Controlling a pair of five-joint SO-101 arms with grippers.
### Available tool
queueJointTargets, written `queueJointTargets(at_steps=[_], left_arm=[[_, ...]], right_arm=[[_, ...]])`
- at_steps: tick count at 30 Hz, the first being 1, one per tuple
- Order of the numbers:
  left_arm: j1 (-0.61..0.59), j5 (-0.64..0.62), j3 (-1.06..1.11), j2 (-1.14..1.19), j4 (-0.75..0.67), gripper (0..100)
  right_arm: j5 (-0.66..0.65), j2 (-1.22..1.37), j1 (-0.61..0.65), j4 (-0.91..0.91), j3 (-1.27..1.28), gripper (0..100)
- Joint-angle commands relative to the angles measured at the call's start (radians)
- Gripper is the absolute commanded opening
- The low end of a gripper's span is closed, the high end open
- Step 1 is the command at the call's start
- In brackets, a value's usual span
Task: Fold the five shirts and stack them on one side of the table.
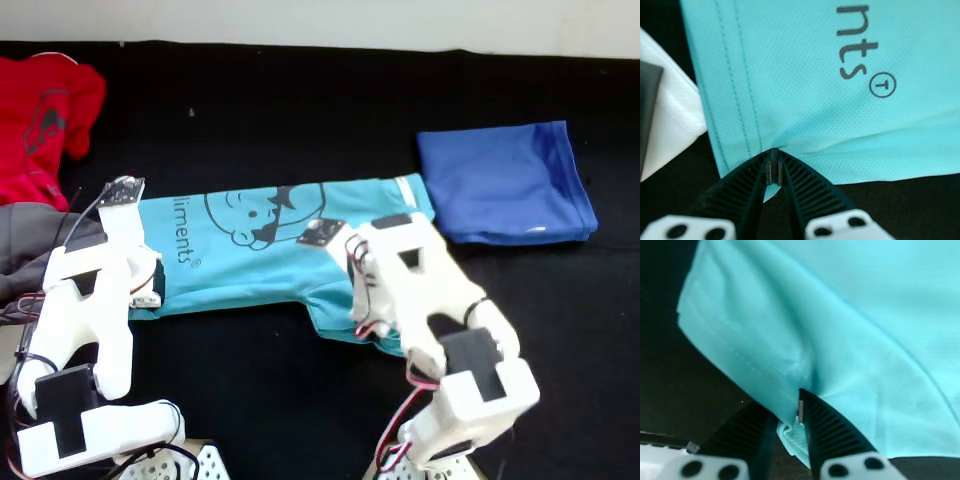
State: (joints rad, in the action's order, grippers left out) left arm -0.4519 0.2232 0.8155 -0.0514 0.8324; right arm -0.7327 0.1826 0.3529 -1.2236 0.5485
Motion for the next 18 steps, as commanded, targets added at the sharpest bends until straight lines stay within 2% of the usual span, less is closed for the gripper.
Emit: queueJointTargets(at_steps=[1,8,14,18], left_arm=[[-0.025,-0.003,0.004,0.001,-0.031,1],[-0.025,-0.003,0.004,0.001,-0.031,1],[-0.025,-0.003,0.004,0.001,-0.031,1],[-0.025,-0.003,0.004,0.001,-0.031,1]], right_arm=[[-0.009,0.005,-0.073,-0.096,-0.122,0.6],[-0.014,-0.051,-0.140,-0.251,-0.432,0.6],[-0.009,-0.035,-0.148,-0.222,-0.585,0.6],[-0.008,0.074,-0.148,-0.182,-0.693,0.6]])
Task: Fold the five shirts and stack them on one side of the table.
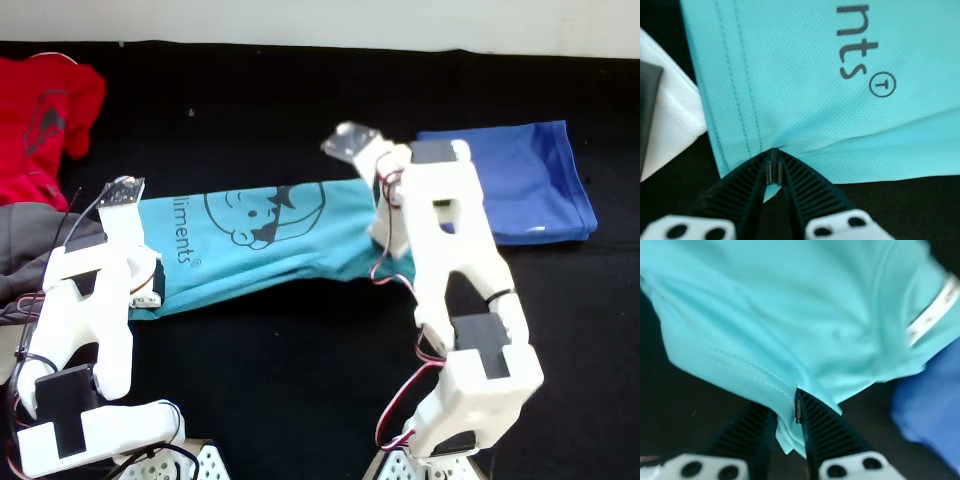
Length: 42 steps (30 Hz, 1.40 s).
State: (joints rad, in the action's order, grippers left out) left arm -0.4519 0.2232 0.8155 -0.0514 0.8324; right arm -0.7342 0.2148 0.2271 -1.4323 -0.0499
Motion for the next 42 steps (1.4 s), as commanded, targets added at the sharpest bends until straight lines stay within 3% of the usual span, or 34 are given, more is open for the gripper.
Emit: queueJointTargets(at_steps=[1,7,12,15,23,25,28,29,33,37,42], left_arm=[[-0.025,-0.003,0.004,0.001,-0.031,1],[-0.025,-0.003,0.004,0.001,-0.031,1],[-0.025,-0.003,0.004,0.001,-0.031,1],[-0.025,-0.003,0.004,0.001,-0.031,1],[-0.025,-0.003,0.004,0.001,-0.031,1],[-0.025,-0.003,0.004,0.001,-0.031,1],[-0.025,-0.003,0.004,0.001,-0.031,1],[-0.025,-0.003,0.004,0.001,-0.031,1],[-0.025,-0.003,0.004,0.001,-0.031,1],[-0.025,-0.003,0.004,0.001,-0.032,1],[-0.024,-0.003,0.004,0.001,-0.032,1]], right_arm=[[-0.005,0.085,-0.021,0.030,-0.124,0.6],[0.173,0.306,-0.022,0.035,-0.403,3.3],[0.361,0.418,-0.021,0.038,-0.584,27.5],[0.405,0.444,-0.035,0.030,-0.665,34.8],[0.411,0.443,-0.028,-0.289,-0.903,33.7],[0.410,0.440,-0.021,-0.334,-0.943,26.1],[0.410,0.437,-0.027,-0.332,-0.940,3.3],[0.410,0.433,-0.027,-0.332,-0.928,0.0],[0.413,0.375,-0.024,-0.334,-0.774,0.2],[0.410,0.202,-0.021,-0.328,-0.447,0.6],[0.408,0.097,-0.018,-0.205,-0.139,0.6]])
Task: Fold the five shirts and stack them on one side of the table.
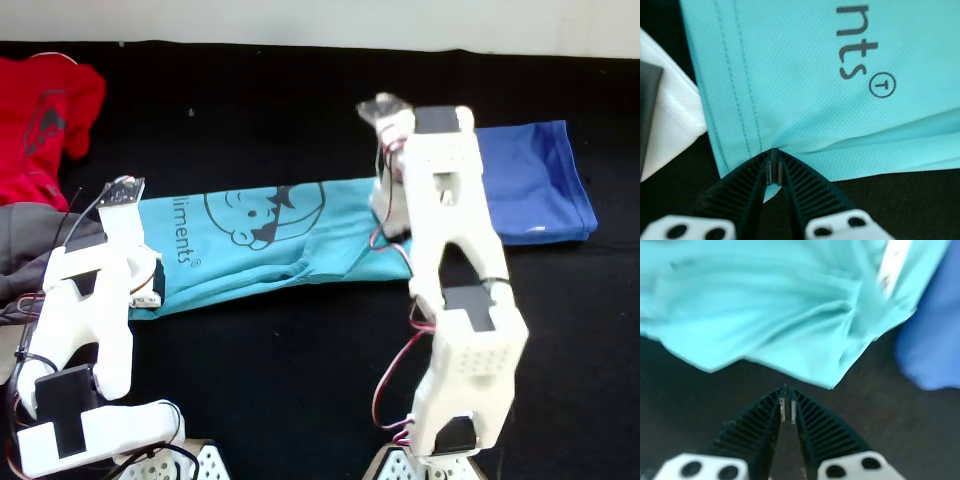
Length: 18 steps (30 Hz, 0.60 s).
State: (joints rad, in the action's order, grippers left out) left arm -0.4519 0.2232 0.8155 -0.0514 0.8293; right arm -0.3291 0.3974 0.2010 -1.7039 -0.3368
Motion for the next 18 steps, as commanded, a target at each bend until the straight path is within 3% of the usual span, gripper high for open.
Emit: queueJointTargets(at_steps=[1,9,14,18], left_arm=[[-0.024,-0.003,0.004,0.001,-0.029,1],[-0.024,-0.003,0.004,0.001,-0.029,1],[-0.024,-0.003,0.004,0.001,-0.029,1],[-0.024,-0.003,0.004,0.001,-0.029,1]], right_arm=[[0.003,-0.085,0.024,0.091,0.185,0.6],[0.012,-0.084,0.216,0.262,0.283,0.6],[0.021,-0.084,0.222,0.481,0.282,0.6],[0.147,-0.077,0.197,0.584,0.219,0.6]])
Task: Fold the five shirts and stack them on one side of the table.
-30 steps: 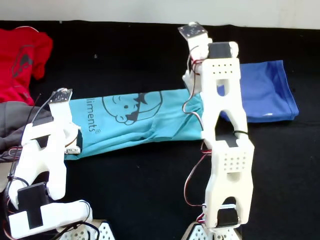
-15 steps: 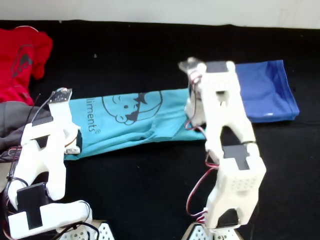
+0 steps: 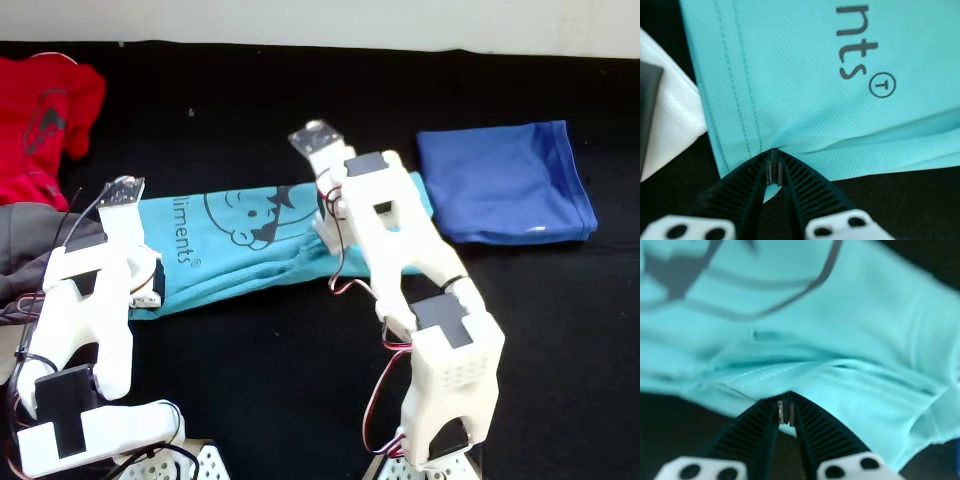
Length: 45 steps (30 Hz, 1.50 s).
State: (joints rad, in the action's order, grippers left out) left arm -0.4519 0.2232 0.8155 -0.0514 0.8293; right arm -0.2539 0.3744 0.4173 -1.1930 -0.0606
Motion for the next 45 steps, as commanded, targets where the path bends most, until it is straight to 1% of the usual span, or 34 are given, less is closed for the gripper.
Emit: queueJointTargets(at_steps=[1,4,8,15,21,26,30,32,34,36,40,43,45], left_arm=[[-0.024,-0.003,0.004,0.001,-0.029,1],[-0.024,-0.003,0.004,0.001,-0.029,1],[-0.024,-0.003,0.004,0.001,-0.029,1],[-0.024,-0.003,0.004,0.001,-0.029,1],[-0.024,-0.003,0.004,-0.001,-0.029,1],[-0.035,-0.003,-0.019,-0.024,-0.018,1],[-0.104,-0.009,-0.147,-0.177,0.149,1],[-0.162,-0.003,-0.205,-0.245,0.176,1],[-0.229,0.000,-0.228,-0.262,0.141,1],[-0.283,0.054,-0.222,-0.245,0.078,1],[-0.302,0.155,-0.226,-0.133,-0.018,1],[-0.325,0.203,-0.229,-0.004,-0.133,1],[-0.364,0.239,-0.249,0.082,-0.213,1]], right_arm=[[0.091,-0.048,-0.024,0.104,-0.064,0.6],[0.100,-0.001,-0.027,0.130,-0.070,0.6],[0.100,0.013,-0.027,0.096,-0.073,0.6],[0.103,-0.114,-0.027,-0.068,-0.142,0.6],[0.104,-0.222,-0.027,-0.162,-0.140,0.6],[0.101,-0.286,-0.022,-0.282,-0.139,0.6],[0.100,-0.314,-0.033,-0.364,-0.139,0.6],[0.100,-0.331,-0.039,-0.394,-0.139,0.6],[0.100,-0.358,-0.042,-0.415,-0.139,0.6],[0.100,-0.392,-0.042,-0.438,-0.137,0.6],[0.098,-0.467,-0.042,-0.487,-0.137,0.6],[0.097,-0.526,-0.044,-0.552,-0.137,0.6],[0.064,-0.568,-0.064,-0.572,-0.128,0.6]])
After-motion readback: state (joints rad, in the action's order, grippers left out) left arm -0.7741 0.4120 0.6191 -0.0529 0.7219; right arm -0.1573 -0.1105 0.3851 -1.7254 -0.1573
